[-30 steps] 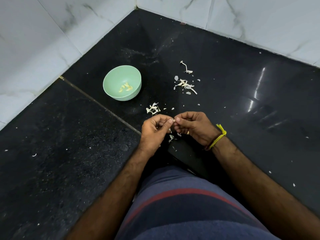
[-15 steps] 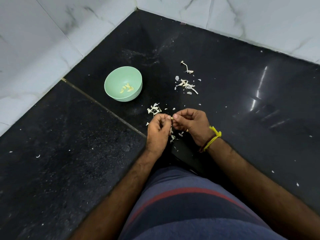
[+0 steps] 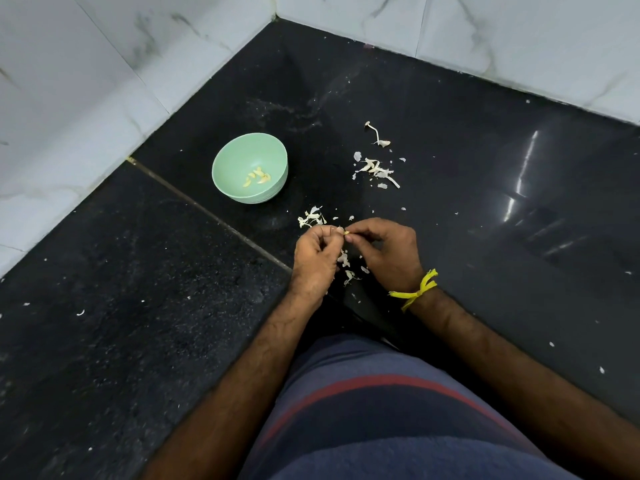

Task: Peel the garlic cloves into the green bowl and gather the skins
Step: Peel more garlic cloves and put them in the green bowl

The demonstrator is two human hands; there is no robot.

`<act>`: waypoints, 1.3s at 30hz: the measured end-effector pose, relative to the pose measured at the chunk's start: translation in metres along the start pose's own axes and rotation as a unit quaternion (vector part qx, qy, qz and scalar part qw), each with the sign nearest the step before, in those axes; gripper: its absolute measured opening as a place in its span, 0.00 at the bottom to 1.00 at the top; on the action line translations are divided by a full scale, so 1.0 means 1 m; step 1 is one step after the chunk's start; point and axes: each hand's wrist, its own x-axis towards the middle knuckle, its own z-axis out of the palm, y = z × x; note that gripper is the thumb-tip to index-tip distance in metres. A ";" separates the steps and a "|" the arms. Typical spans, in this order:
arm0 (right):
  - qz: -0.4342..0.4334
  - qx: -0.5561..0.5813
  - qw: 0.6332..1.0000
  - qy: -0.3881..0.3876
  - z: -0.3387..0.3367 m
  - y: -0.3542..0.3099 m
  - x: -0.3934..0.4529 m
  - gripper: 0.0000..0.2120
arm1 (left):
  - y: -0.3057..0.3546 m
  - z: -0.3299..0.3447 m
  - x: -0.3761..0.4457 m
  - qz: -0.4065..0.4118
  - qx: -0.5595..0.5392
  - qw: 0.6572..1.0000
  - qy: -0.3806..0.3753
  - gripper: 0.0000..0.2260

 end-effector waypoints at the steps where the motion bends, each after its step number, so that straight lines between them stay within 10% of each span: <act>1: 0.024 0.028 0.999 -0.006 0.001 -0.001 -0.001 0.05 | 0.001 -0.001 0.000 0.004 0.005 1.000 -0.003 0.09; 20: 0.285 0.407 0.868 -0.010 -0.003 -0.002 -0.003 0.03 | -0.006 0.001 0.001 0.059 0.102 0.993 0.002 0.10; 31: 0.181 0.165 0.969 -0.030 0.000 -0.001 -0.006 0.05 | -0.002 -0.002 -0.001 0.057 0.106 0.993 0.015 0.09; 39: 0.220 0.219 0.949 -0.049 0.001 -0.003 -0.007 0.06 | 0.001 -0.003 -0.003 0.040 0.085 0.996 -0.003 0.16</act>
